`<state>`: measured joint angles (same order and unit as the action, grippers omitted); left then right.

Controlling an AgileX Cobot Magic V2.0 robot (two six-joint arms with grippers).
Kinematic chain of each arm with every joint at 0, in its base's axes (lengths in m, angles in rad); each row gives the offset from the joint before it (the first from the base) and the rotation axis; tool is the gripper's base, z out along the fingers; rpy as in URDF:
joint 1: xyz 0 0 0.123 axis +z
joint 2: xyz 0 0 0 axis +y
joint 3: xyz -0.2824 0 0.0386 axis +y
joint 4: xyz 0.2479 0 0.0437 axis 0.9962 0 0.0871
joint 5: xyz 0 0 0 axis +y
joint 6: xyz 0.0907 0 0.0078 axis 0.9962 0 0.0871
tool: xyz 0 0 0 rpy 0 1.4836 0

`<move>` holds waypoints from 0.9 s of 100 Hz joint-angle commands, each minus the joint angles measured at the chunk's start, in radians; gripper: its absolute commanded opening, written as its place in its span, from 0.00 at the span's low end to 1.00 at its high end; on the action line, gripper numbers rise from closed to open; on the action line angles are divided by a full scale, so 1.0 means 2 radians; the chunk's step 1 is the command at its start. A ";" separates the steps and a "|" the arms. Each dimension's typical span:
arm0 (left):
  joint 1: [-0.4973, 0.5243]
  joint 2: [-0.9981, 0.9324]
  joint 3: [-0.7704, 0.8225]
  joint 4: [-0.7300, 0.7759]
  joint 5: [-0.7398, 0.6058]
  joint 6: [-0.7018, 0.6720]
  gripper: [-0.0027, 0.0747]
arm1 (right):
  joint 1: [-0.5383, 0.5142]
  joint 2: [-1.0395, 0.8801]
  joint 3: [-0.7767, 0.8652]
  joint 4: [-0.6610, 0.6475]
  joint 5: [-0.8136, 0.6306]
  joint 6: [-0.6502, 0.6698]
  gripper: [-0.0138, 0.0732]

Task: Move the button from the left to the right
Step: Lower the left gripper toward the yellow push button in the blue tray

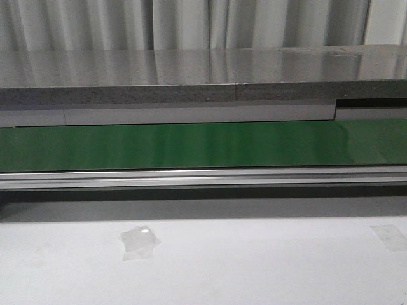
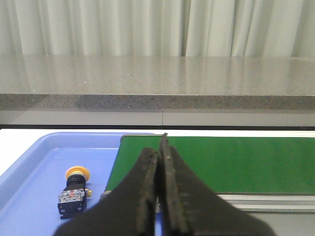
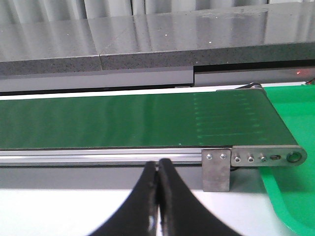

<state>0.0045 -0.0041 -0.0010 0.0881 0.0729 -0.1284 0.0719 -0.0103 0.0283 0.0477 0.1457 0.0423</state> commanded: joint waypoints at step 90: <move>-0.004 0.149 -0.232 -0.018 0.192 -0.005 0.01 | 0.002 -0.009 -0.008 -0.005 -0.041 -0.002 0.08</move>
<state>0.0045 0.1977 -0.3476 0.0621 0.4062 -0.1284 0.0719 -0.0103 0.0283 0.0477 0.1457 0.0423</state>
